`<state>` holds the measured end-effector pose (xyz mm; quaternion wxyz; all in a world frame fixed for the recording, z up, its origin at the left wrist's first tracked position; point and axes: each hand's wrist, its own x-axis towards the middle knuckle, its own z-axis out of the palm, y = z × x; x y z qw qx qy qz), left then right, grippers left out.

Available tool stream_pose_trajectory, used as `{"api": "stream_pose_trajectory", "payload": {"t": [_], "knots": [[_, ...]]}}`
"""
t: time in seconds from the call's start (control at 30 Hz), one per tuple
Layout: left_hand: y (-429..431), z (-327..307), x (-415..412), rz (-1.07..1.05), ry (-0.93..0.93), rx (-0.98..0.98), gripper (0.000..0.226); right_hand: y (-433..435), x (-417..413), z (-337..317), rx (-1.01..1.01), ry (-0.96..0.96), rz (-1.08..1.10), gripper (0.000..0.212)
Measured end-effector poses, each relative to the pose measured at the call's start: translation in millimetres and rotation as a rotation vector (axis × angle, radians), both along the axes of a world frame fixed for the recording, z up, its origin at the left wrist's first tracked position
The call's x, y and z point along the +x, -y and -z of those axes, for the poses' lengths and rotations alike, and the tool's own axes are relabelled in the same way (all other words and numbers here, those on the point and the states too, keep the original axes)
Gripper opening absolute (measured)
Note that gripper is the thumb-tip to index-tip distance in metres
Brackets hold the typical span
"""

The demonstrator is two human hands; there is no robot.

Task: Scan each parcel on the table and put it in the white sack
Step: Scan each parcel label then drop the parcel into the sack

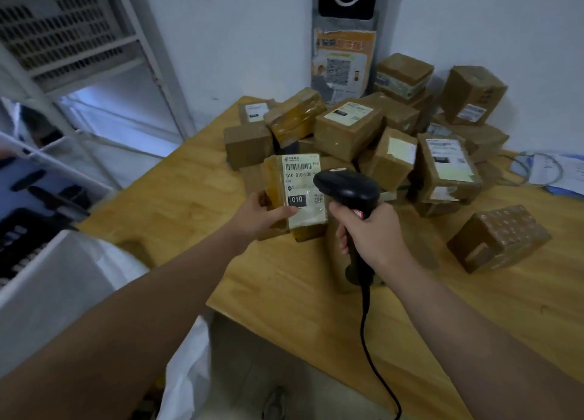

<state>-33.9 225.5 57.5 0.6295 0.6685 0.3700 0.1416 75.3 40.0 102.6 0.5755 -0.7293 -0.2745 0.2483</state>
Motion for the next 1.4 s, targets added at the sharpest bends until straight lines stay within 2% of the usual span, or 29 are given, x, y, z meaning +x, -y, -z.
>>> {"api": "stream_pose_trajectory", "payload": {"t": [0.1,0.23,0.33,0.43,0.57,0.7,0.77,0.87,0.9,1.0,1.2,1.4], "knots": [[-5,6,-50,-0.125,-0.053,0.066,0.068,-17,-29,5,-0.011,0.005,-0.078,0.03],[-15,19,-126,-0.23,-0.076,0.053,0.069,-44,-76,21,-0.042,-0.072,-0.166,0.029],[-23,28,-187,-0.326,-0.091,0.038,0.072,-69,-114,40,-0.066,-0.103,-0.263,0.02],[-34,39,-251,-0.396,-0.133,0.041,0.085,-98,-161,63,-0.104,-0.096,-0.385,0.025],[-53,75,-332,-0.411,-0.228,-0.051,0.047,-138,-231,99,-0.175,-0.129,-0.53,0.026],[-68,127,-397,-0.436,-0.46,-0.137,0.042,-168,-285,143,-0.273,-0.094,-0.584,0.025],[-75,153,-420,-0.409,-0.643,-0.148,0.047,-179,-307,162,-0.37,-0.053,-0.627,0.02],[-85,190,-448,-0.192,-1.081,0.068,0.083,-191,-331,186,-0.462,0.005,-0.691,0.013],[-87,198,-454,-0.147,-1.16,0.142,0.085,-195,-337,194,-0.485,0.022,-0.696,0.014],[-95,227,-468,-0.094,-1.222,0.242,0.08,-204,-353,215,-0.546,0.065,-0.7,0.017],[-119,274,-481,-0.034,-1.257,0.29,0.089,-222,-376,255,-0.658,0.143,-0.729,0.017],[-135,321,-490,0.058,-1.333,0.327,0.083,-250,-398,293,-0.713,0.291,-0.716,0.021]]}}
